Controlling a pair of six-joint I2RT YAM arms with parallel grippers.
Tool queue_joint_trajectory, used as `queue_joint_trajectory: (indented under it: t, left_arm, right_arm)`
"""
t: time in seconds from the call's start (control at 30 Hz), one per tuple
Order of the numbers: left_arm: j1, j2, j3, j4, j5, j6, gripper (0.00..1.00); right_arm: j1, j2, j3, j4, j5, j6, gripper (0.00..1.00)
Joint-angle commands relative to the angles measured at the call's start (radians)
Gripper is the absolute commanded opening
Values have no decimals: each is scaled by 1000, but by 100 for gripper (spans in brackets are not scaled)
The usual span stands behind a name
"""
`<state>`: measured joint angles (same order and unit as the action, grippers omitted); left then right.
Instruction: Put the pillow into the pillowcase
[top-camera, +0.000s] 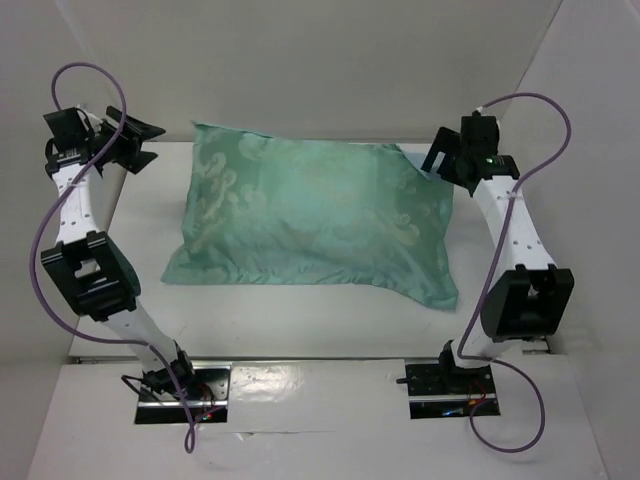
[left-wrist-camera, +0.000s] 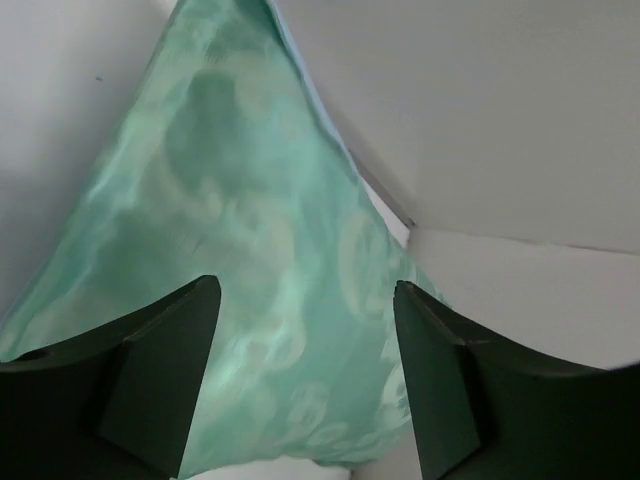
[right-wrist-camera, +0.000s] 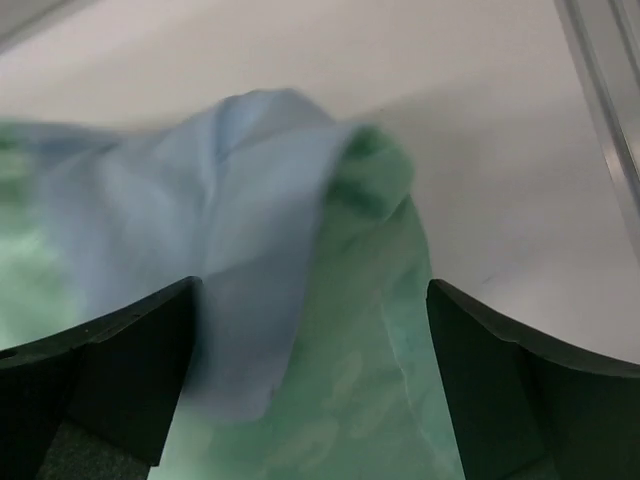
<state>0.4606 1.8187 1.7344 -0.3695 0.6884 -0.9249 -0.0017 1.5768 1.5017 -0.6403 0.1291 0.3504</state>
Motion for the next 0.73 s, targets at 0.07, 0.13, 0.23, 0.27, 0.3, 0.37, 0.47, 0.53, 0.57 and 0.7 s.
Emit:
queue_joint_trajectory:
  t: [0.07,0.13,0.23,0.27,0.3,0.37,0.47,0.53,0.57,0.7]
  left_arm:
    - [7,-180,100,-65,-134,155,84]
    - [7,-218,100,-97,-145,170,85]
    - [7,-260,82,-132,-168,201,85]
    - [7,-295,64,-132,-147,201,85]
    - [-2,-315,12,-132,-123,201,85]
    - [-11,-360,-51,-103,-89,213,85]
    - [-54,-449,-177,-92,-69,242,84]
    - [-89,-513,-260,-80,-53,253,84]
    - [-103,-535,-281,-80,-64,270,84]
    - [-145,-590,-325,-80,-99,293,84]
  right_arm:
    - [11,-184,95,35,-5,-5,99]
    - [11,-199,95,-1,22,-5,99]
    - [11,-233,86,-48,129,-22,99]
    - [11,-233,86,-70,165,-22,99]
    - [2,-233,86,-120,199,-22,99]
    - [2,-233,86,-165,280,-11,99]
    - [2,-242,55,-234,326,9,99]
    - [2,-268,8,-257,336,18,99]
    - [2,-279,-9,-257,336,18,99]
    - [2,-356,-92,-257,325,27,99]
